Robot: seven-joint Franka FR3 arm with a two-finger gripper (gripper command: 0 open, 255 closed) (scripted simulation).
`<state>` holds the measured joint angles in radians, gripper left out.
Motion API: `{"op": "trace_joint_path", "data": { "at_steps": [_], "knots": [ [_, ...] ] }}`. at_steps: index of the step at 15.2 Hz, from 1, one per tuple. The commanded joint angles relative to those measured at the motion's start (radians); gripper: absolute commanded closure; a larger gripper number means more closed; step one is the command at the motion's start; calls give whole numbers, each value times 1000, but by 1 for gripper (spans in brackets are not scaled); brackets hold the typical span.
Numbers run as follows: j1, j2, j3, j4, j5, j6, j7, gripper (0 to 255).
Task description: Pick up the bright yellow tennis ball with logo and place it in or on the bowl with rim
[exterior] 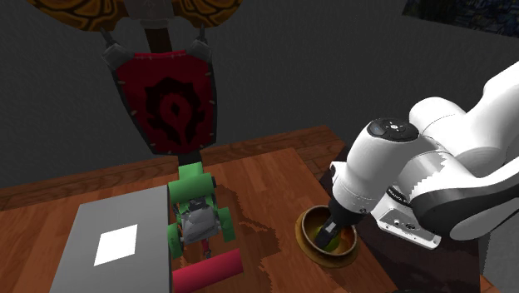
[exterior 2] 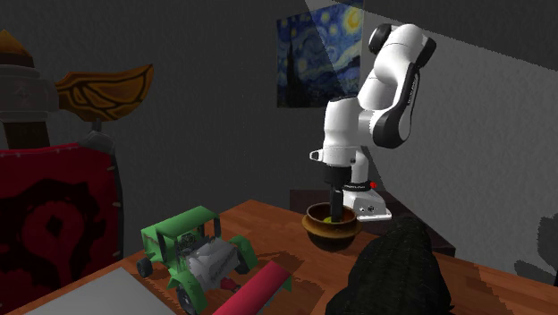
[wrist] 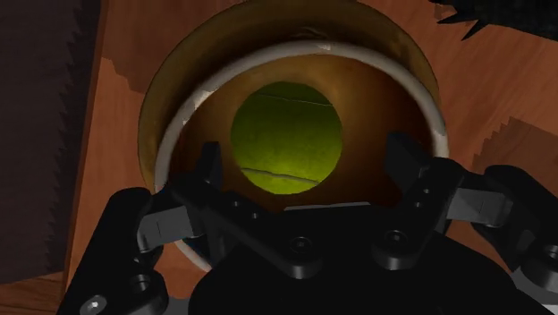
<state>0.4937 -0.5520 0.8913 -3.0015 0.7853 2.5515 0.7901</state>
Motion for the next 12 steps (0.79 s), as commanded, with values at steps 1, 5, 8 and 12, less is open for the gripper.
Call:
{"op": "trace_joint_path", "data": {
  "at_steps": [1, 5, 8, 12],
  "knots": [
    [-24, 67, 28, -3, 7, 61, -7, 0],
    [-58, 145, 68, -2, 12, 141, -11, 0],
    [-63, 143, 73, -1, 16, 139, -14, 0],
    [-89, 168, 88, 2, 19, 162, -28, 255]
  ]
}}
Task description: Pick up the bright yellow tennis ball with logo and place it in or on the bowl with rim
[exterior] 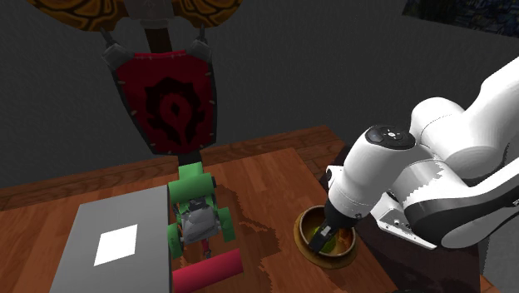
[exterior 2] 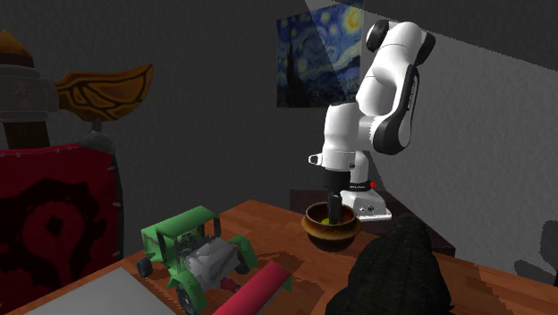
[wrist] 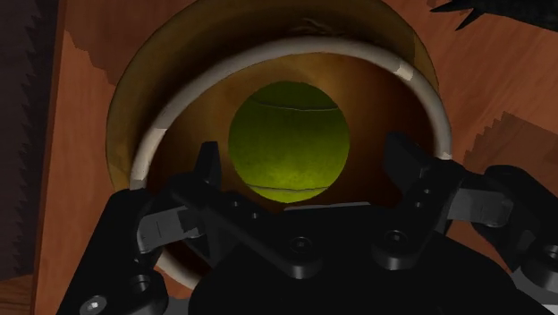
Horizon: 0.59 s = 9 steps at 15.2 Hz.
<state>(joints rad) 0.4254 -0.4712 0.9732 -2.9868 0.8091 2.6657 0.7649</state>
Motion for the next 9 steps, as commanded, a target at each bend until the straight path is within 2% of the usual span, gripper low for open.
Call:
{"op": "trace_joint_path", "data": {
  "at_steps": [1, 3, 6, 9],
  "knots": [
    [-15, 91, 7, -22, 4, 59, -8, 255],
    [-12, 85, 0, -25, 5, 53, -13, 255],
    [29, 54, -5, -42, 30, 35, -4, 255],
    [-3, 58, 3, -15, 2, 21, 5, 255]
  ]
}}
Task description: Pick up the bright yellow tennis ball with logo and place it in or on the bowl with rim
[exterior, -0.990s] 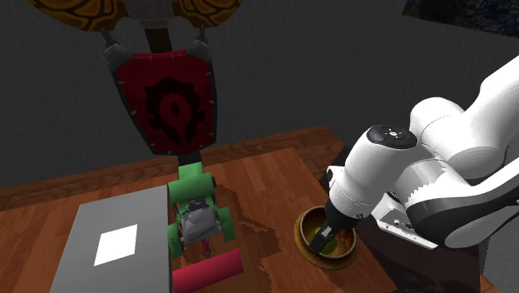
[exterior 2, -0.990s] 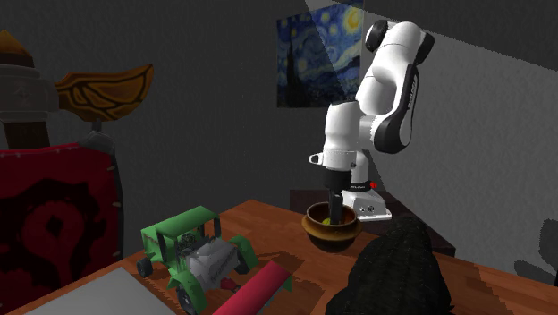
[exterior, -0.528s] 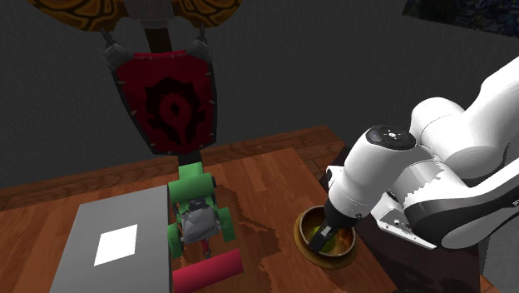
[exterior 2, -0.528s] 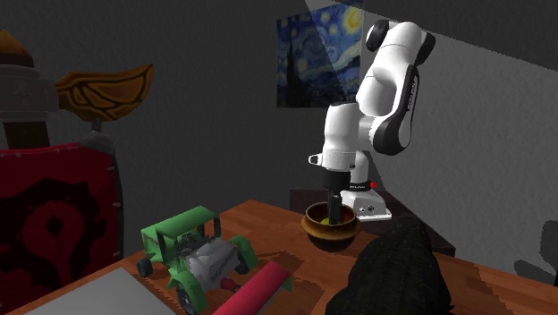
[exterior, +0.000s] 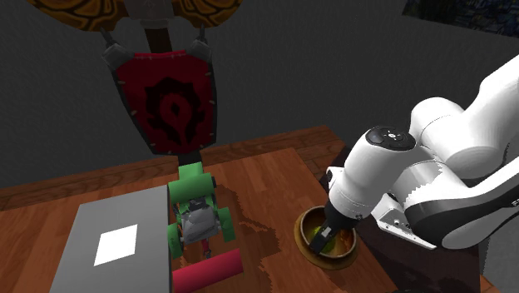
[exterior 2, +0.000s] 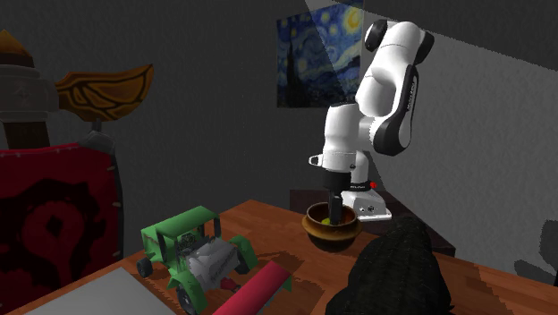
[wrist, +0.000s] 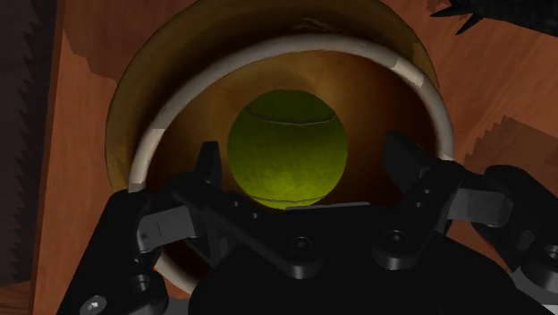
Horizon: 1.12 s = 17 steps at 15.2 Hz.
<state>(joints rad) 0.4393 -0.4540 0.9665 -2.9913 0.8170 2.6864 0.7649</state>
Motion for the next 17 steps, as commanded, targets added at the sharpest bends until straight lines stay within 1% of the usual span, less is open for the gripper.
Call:
{"op": "trace_joint_path", "data": {
  "at_steps": [1, 6, 13, 14, 15, 17],
  "knots": [
    [-5, 10, -4, -10, -5, -32, 5, 255],
    [40, -131, -70, -5, -26, -180, 15, 255],
    [70, -286, -153, 16, -83, -357, 35, 255],
    [66, -266, -142, 13, -75, -332, 31, 255],
    [66, -266, -142, 13, -75, -332, 31, 0],
    [-83, -53, -180, 97, -119, -333, -44, 0]
  ]
}}
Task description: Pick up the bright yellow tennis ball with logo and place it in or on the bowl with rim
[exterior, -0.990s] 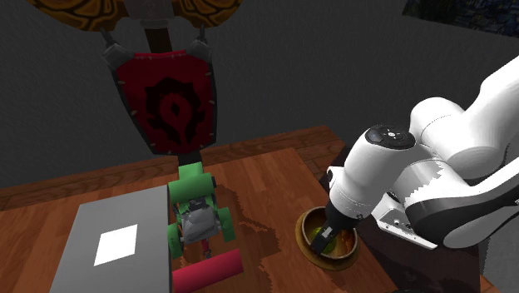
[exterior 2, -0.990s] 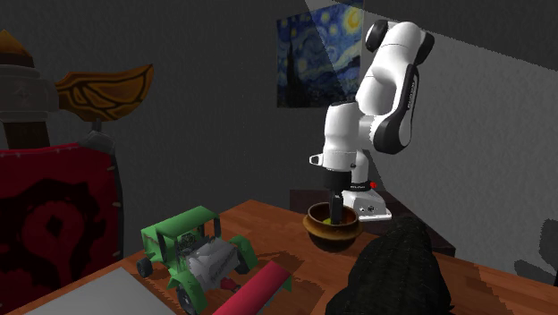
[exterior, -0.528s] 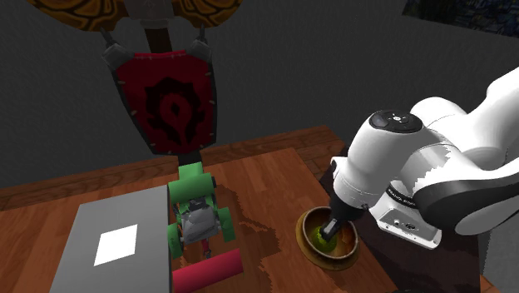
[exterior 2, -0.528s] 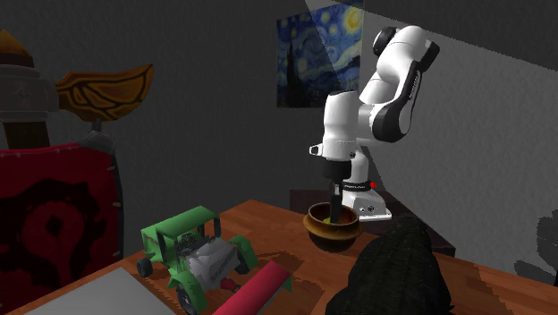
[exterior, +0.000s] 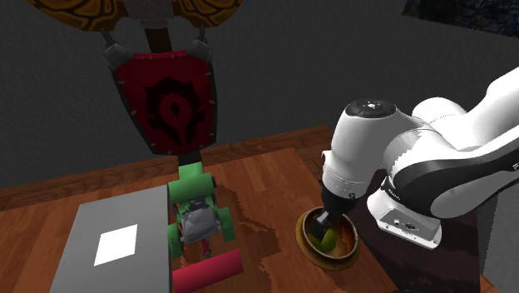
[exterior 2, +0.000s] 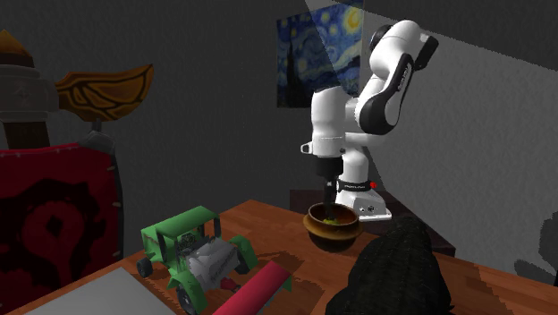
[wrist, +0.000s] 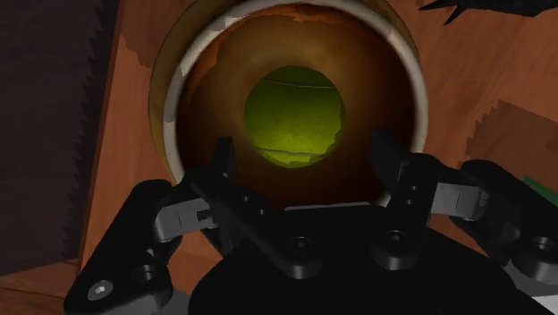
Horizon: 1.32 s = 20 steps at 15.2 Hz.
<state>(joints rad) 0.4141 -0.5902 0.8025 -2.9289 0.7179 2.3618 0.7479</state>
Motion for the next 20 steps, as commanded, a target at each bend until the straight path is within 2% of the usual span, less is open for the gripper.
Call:
{"op": "trace_joint_path", "data": {
  "at_steps": [1, 9, 16, 17, 18, 20],
  "knots": [
    [-102, 151, -23, 62, -41, -12, -40, 0],
    [-131, 313, 52, 40, -29, 172, -34, 0],
    [-152, 307, 75, 41, -17, 167, -43, 0],
    [-144, 307, 83, 42, -11, 168, -32, 255],
    [-159, 326, 86, 45, -22, 183, -36, 255],
    [-138, 305, 67, 9, 8, 189, -69, 255]
  ]
}}
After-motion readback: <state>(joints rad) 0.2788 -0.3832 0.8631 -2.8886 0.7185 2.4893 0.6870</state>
